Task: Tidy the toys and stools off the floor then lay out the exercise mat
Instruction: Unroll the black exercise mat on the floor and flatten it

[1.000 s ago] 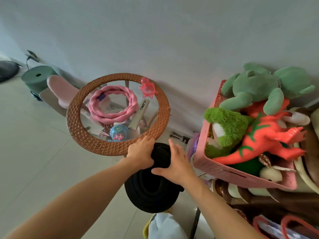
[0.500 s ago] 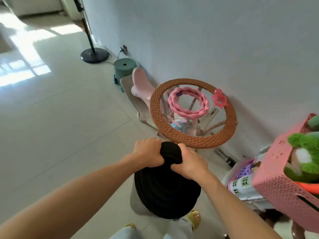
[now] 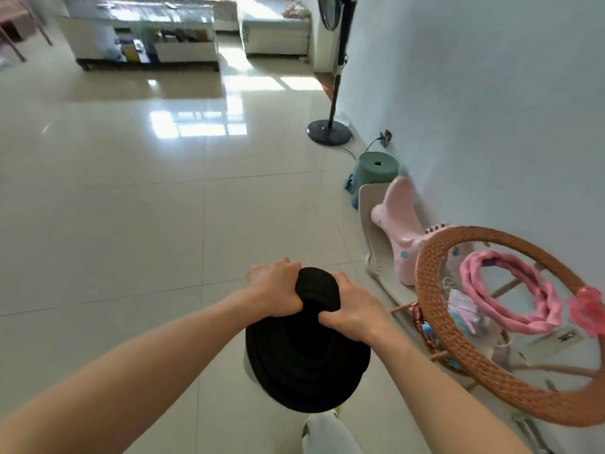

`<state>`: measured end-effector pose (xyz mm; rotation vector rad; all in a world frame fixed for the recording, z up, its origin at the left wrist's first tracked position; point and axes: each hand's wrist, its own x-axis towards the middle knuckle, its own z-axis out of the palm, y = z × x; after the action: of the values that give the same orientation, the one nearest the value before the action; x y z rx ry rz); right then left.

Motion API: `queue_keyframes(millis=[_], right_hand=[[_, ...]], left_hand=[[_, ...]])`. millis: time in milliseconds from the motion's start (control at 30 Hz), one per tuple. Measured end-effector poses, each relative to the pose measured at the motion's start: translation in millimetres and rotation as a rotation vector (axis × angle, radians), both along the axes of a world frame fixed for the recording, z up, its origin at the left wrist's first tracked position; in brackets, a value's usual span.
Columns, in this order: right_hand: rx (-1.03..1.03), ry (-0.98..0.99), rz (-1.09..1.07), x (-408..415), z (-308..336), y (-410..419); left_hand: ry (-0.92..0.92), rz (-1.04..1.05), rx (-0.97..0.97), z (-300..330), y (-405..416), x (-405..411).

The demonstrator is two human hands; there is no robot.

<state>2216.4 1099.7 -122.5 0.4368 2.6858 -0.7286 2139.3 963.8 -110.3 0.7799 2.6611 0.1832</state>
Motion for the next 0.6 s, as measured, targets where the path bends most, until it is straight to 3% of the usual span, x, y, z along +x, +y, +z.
queue_keyframes(millis=[400,600], right_hand=[[0.032,0.111,0.231,-171.2,-4.5,42.6],[0.049,0.16,0.257,-258.7,4.9,58.5]], left_hand=[[0.043,0.255,-0.018,-1.9,28.6,-135.0],[0.174,0.318,0.013,-0.7,46.3,-203.9]])
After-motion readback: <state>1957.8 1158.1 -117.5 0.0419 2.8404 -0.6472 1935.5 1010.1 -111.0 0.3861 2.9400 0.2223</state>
